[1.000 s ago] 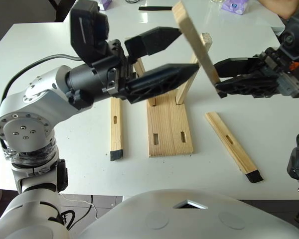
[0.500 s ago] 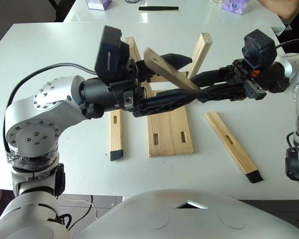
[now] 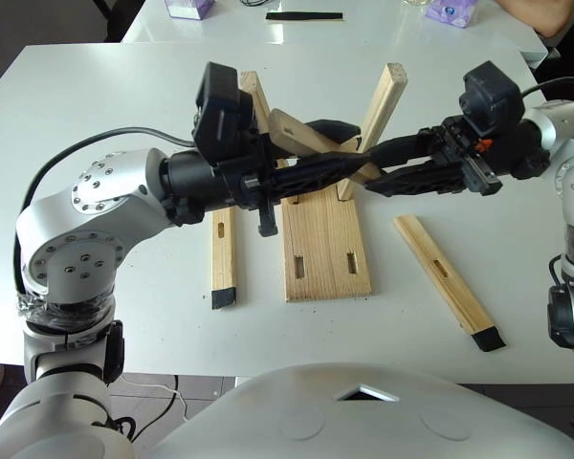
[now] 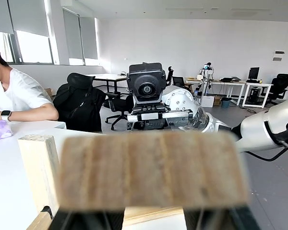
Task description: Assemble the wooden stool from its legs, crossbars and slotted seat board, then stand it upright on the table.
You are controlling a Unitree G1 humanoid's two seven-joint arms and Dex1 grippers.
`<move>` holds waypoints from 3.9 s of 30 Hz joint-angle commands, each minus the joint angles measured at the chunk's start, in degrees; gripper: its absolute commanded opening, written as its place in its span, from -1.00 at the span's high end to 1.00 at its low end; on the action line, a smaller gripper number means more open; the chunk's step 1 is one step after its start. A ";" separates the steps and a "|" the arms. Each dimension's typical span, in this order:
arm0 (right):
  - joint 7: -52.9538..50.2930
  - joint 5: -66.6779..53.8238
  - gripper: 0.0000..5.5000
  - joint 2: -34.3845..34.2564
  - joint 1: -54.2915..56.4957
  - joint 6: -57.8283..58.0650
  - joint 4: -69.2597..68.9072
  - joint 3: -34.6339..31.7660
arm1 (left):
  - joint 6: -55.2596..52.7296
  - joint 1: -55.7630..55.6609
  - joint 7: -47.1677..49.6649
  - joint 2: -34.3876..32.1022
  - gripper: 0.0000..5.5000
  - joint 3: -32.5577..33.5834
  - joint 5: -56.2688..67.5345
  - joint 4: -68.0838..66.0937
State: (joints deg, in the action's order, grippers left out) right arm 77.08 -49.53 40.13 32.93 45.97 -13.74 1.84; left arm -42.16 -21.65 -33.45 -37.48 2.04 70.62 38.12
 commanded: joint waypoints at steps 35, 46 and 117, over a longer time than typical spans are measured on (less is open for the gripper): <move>-14.01 13.93 0.14 1.98 -19.05 -13.87 -8.57 -2.49 | 40.85 25.45 -33.69 -17.39 0.52 4.78 -51.09 -30.56; -13.41 16.72 0.14 2.01 -19.46 -15.97 -7.29 -0.41 | 40.77 25.72 -33.25 -16.13 0.52 4.81 -50.73 -29.04; -14.77 26.34 0.14 0.19 -21.29 -22.99 -4.89 7.45 | 37.88 31.83 -25.17 -7.26 0.21 -9.49 -54.11 -46.48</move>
State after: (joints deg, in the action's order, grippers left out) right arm 62.25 -23.62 39.98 11.90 23.08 -17.92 9.04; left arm -3.06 7.78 -60.71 -45.57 -4.80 22.91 -2.17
